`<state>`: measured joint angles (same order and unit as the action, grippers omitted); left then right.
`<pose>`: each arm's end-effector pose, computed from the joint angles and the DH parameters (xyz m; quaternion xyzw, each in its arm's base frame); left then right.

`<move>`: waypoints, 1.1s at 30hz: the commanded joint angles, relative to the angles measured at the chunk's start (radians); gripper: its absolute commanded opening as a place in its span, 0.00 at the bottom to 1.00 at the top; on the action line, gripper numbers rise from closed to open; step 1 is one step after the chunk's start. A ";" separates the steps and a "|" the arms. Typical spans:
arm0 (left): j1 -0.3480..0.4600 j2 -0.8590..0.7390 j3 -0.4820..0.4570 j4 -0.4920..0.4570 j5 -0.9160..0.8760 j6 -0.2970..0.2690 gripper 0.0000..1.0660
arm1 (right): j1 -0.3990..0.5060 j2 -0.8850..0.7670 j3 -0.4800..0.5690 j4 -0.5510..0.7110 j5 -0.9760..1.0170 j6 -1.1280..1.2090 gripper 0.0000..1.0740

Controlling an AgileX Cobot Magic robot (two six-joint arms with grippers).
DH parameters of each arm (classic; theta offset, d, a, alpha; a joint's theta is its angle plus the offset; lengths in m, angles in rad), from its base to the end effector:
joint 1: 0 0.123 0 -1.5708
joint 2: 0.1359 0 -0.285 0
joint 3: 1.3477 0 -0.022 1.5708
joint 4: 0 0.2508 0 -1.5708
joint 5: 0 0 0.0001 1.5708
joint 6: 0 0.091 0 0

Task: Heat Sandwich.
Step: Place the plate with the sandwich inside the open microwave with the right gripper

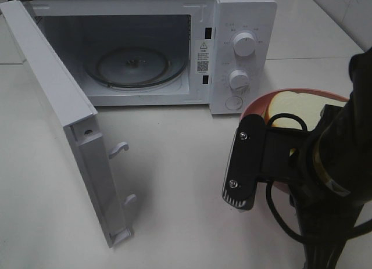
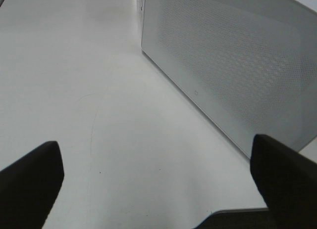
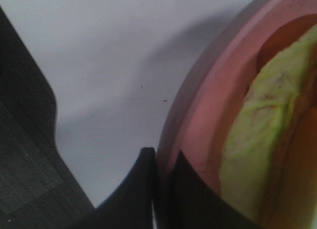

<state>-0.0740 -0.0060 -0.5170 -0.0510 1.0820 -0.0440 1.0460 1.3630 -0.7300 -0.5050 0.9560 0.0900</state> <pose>-0.0090 -0.0034 0.2803 0.0143 0.8524 -0.0562 0.5197 0.1395 0.1692 0.2130 -0.5668 0.7962 -0.1582 0.1405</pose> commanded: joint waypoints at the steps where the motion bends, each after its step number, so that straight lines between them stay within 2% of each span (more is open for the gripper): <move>1: -0.002 -0.017 0.002 -0.001 -0.015 0.003 0.91 | 0.004 -0.023 0.002 -0.033 -0.015 -0.113 0.00; 12: -0.002 -0.017 0.002 -0.001 -0.015 0.003 0.91 | 0.004 -0.026 0.002 -0.025 -0.076 -0.321 0.00; 20: -0.002 -0.017 0.002 -0.001 -0.015 0.003 0.91 | 0.004 -0.026 0.002 -0.025 -0.129 -0.555 0.00; 26: -0.002 -0.017 0.002 -0.001 -0.015 0.003 0.91 | 0.004 -0.025 0.002 -0.025 -0.125 -0.573 0.00; 30: -0.002 -0.017 0.002 -0.001 -0.015 0.003 0.91 | 0.004 -0.025 0.002 -0.016 -0.156 -0.503 0.00; 33: -0.002 -0.017 0.002 -0.001 -0.015 0.003 0.91 | 0.001 -0.025 0.002 -0.017 -0.176 -0.609 0.00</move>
<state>-0.0740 -0.0060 -0.5170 -0.0510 1.0820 -0.0440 1.0460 1.3460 -0.7300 -0.4980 0.8090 -0.4500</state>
